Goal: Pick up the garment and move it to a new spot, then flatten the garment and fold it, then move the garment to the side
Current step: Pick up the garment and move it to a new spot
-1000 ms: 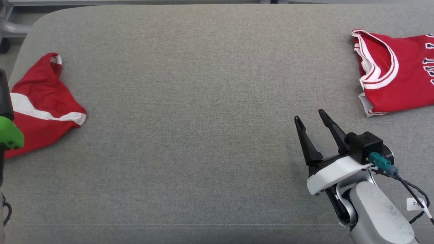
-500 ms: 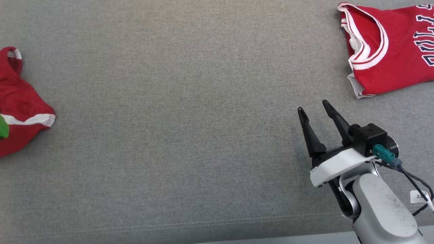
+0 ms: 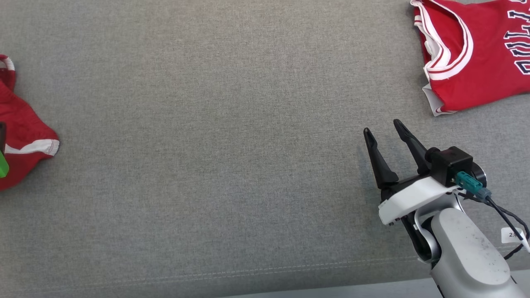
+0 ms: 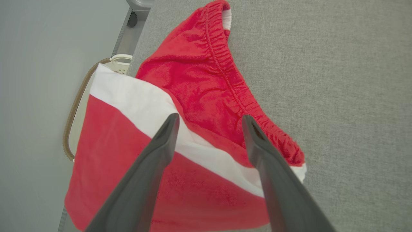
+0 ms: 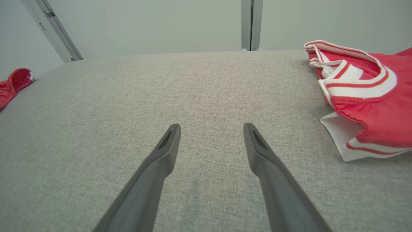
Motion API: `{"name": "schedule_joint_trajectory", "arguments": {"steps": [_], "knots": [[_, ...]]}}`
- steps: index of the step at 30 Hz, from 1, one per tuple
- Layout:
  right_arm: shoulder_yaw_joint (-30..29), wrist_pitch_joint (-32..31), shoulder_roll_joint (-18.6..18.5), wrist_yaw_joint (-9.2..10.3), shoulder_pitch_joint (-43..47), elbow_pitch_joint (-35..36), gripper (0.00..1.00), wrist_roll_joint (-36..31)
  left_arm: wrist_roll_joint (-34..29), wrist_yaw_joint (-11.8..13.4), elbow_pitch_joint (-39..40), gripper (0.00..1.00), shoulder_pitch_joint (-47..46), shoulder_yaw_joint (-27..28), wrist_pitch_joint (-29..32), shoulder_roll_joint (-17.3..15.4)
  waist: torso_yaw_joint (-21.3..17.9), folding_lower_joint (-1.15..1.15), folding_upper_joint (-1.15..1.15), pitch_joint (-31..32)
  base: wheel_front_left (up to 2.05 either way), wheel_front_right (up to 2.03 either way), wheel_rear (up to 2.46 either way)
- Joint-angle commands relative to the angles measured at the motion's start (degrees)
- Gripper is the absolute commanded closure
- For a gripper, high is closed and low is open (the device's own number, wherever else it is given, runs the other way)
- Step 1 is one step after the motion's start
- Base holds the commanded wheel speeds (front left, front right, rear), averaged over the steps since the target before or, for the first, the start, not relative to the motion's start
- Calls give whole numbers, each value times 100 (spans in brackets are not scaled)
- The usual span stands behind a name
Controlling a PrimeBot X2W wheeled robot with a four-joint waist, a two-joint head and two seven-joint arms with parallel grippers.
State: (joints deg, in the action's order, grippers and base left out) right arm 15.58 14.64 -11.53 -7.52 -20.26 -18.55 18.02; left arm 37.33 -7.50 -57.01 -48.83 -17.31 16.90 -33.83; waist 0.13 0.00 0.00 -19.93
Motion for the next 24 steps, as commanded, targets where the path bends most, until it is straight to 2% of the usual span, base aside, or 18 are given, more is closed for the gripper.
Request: {"name": "schedule_joint_trajectory", "arguments": {"steps": [1, 7, 15, 16, 17, 18, 19, 24], "knots": [[0, -17, -35, 6, -23, 7, 0, 33, 121, 6, -10, 0, -100, -23, 52, -27, -5, 0, 0, -8, 0, 0, 0], [-22, -52, -45, 6, -14, 51, 0, 78, 427, 7, -217, 0, -132, -227, 516, -58, -25, 0, 0, -64, 0, 0, 0], [-15, -131, -113, 6, -73, 135, 0, 80, 503, 7, -486, 0, -51, -463, 423, 44, -75, 0, 0, -161, 0, 0, 0], [-28, -137, -112, 6, -73, 143, 0, 61, 518, 7, -468, 11, -53, -476, 341, 39, -73, 0, 0, -168, 0, 0, 0], [-37, -143, -117, 6, -69, 147, 0, 46, 544, 7, -480, 52, -59, -495, 287, 42, -69, 0, 0, -171, 0, 0, 0], [-44, -147, -121, 6, -65, 151, 0, 34, 537, 7, -474, 86, -61, -559, 257, 51, -64, 0, 0, -169, 0, 0, 0], [-50, -156, -120, 6, -61, 155, 0, 27, 531, 7, -443, 100, -60, -616, 220, 57, -58, 0, 0, -165, 0, 0, 0], [-65, -170, -75, 6, -4, 133, 0, 3, 569, 7, -288, 100, -122, -833, -93, -40, -11, 0, 0, -64, 0, 0, 0]]}}
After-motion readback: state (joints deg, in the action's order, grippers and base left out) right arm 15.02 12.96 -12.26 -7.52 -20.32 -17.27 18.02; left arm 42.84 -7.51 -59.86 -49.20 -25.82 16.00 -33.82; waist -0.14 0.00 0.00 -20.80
